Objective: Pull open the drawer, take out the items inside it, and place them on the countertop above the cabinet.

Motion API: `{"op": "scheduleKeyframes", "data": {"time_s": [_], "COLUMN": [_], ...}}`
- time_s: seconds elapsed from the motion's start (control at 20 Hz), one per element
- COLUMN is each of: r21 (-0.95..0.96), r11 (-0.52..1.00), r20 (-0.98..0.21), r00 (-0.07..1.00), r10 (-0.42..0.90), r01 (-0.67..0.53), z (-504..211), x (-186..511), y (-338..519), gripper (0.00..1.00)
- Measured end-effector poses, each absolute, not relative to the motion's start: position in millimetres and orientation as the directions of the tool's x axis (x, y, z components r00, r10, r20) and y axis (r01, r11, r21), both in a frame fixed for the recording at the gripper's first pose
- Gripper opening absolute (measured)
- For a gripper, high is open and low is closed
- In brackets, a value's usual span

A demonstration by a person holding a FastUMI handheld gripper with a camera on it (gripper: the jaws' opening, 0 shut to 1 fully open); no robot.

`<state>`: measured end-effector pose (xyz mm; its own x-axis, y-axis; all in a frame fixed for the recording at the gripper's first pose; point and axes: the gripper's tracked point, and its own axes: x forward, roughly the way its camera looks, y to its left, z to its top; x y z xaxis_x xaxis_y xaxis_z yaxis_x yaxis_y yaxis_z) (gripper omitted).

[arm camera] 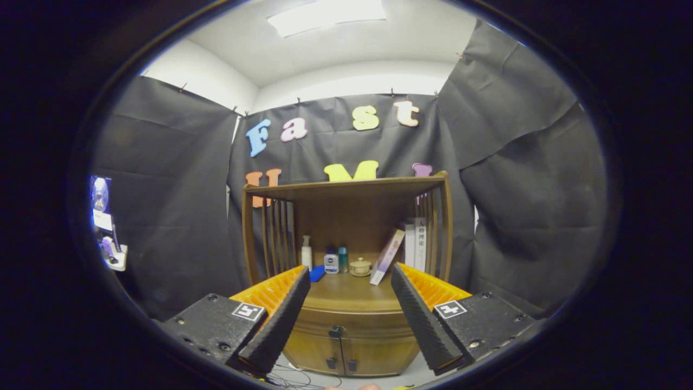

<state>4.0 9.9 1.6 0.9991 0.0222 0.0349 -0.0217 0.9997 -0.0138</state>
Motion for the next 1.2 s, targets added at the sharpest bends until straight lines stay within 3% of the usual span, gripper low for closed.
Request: {"op": "scheduleKeyframes", "data": {"time_s": [0.55, 1.2], "r21": [-0.01, -0.014], "r11": [1.0, 0.999], "r20": [0.001, -0.14], "r00": [1.0, 0.99], "r10": [0.012, 0.03], "r01": [-0.012, -0.032], "z": [-33.8, -130.9], "x": [24.5, 86.1], "y": [7.3, 22.3], "gripper": [0.99, 0.99]}}
